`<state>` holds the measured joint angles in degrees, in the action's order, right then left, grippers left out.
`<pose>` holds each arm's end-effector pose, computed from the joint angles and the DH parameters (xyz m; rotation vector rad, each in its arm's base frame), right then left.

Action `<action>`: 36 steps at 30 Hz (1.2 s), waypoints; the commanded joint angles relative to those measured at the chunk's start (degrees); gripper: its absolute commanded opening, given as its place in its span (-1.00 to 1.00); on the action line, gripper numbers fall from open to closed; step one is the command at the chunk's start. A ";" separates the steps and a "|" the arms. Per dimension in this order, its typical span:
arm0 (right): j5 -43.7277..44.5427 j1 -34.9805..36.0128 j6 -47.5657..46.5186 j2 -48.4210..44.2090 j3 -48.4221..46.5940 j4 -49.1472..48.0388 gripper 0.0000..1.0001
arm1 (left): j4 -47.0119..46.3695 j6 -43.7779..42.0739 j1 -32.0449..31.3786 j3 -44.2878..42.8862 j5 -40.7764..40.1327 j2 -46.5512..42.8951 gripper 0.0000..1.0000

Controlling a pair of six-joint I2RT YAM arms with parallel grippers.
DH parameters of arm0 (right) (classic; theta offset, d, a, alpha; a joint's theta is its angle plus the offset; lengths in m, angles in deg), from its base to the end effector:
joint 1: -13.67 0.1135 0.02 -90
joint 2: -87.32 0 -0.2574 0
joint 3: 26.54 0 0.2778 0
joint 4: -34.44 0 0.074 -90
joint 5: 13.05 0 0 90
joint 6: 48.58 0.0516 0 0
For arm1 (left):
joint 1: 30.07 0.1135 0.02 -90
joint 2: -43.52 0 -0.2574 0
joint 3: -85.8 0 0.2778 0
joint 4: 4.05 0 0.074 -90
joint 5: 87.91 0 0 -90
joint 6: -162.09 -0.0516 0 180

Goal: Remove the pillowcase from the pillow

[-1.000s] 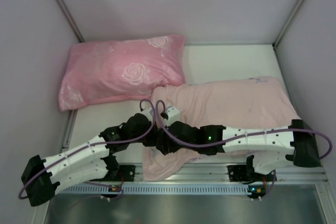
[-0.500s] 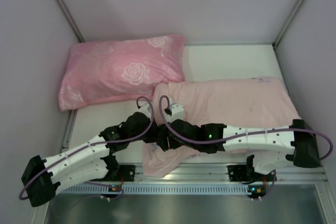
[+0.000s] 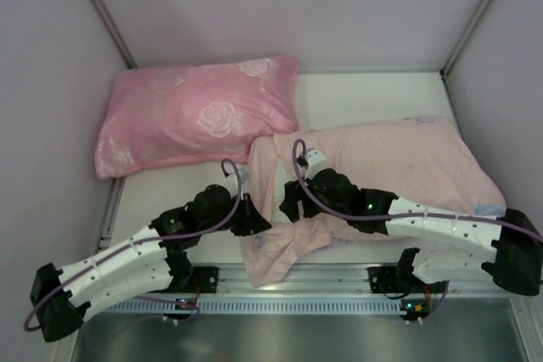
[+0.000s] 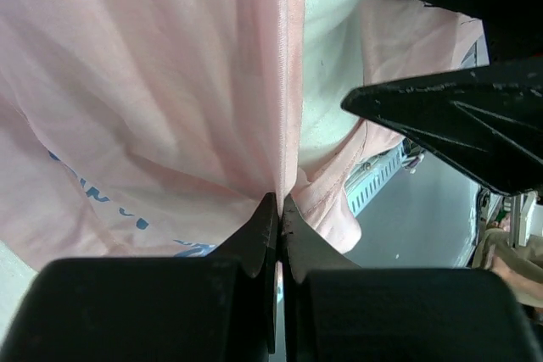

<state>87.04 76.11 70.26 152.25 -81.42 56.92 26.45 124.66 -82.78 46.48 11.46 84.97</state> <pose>0.1420 0.2526 0.2311 -0.5388 2.1563 0.7332 0.1205 -0.1721 0.2062 0.1106 2.4011 -1.1637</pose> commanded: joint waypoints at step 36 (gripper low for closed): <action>25.60 4.81 14.32 9.18 -2.14 0.29 -1.00 | -5.97 2.09 -0.73 7.51 7.67 1.43 -1.00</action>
<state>112.26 86.19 86.15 166.22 -83.96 55.41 20.88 126.39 -82.87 52.31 12.70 85.41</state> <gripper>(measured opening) 0.051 0.009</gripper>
